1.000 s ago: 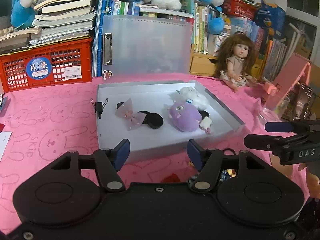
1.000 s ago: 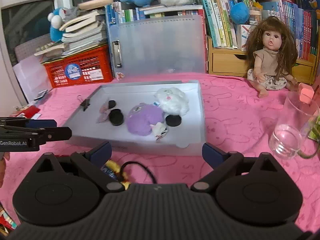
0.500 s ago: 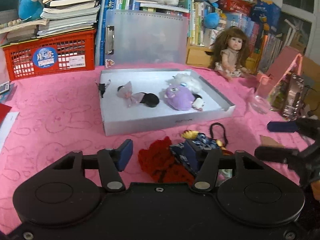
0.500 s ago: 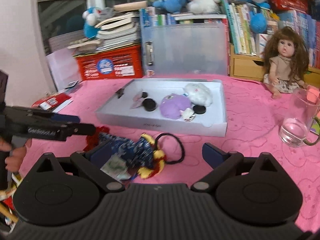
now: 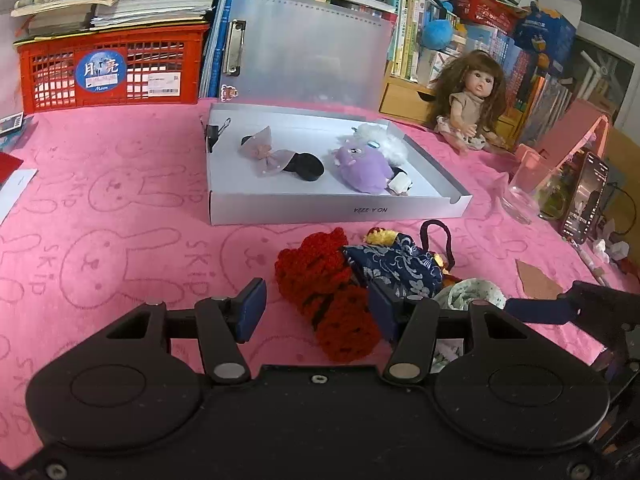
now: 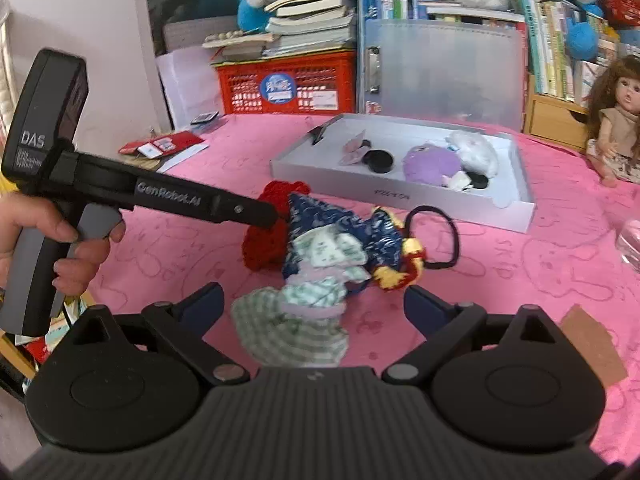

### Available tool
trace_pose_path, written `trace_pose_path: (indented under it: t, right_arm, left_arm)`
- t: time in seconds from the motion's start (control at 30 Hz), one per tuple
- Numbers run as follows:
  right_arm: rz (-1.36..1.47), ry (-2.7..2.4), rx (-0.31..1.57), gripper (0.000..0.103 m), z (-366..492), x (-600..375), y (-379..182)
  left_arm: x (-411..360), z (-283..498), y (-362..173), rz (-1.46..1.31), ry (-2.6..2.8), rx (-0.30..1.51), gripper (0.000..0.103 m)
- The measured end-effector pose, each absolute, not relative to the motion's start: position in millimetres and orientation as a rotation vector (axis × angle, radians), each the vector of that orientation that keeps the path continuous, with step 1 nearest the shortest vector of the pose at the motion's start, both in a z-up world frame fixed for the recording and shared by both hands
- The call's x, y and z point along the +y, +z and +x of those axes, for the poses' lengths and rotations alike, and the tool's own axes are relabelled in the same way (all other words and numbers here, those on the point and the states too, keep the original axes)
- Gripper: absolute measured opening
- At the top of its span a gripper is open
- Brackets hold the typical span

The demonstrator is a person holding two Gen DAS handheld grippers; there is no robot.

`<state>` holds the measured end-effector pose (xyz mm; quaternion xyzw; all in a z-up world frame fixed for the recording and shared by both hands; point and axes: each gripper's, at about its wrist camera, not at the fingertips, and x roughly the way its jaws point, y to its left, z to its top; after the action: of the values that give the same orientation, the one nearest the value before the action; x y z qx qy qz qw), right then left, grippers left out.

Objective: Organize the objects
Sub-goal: 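Move both open tools from the tray back to the toy pile, then grasp the green gingham doll dress with the right tool while the left grasps the red knitted item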

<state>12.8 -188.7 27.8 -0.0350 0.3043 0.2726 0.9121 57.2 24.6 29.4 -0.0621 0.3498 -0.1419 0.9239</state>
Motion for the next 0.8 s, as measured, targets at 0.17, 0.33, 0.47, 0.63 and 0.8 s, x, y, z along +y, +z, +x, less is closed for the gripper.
trace_pose_path:
  t: [0.17,0.33,0.47,0.63,0.8]
  right_arm:
    - [-0.046,0.562,0.657,0.074,16,-186,22]
    - [0.008,0.562,0.69,0.055,22,-188,15]
    - [0.013,0.55,0.676,0.048,21,-188,16]
    - [0.056,0.513,0.65,0.042,21,-199,20]
    - [0.078,0.455,0.63,0.041,23,-213,25]
  left_arm:
    - [29,54,24,-0.158,-0.292,0.735,0.054]
    - [32,54,20,-0.189,-0.295,0.744,0.054]
    - [31,58,18,-0.209,-0.3,0.754,0.054]
    - [24,67,14,-0.234,-0.313,0.768,0.053]
    - [20,72,9,-0.285,-0.335,0.772,0.042]
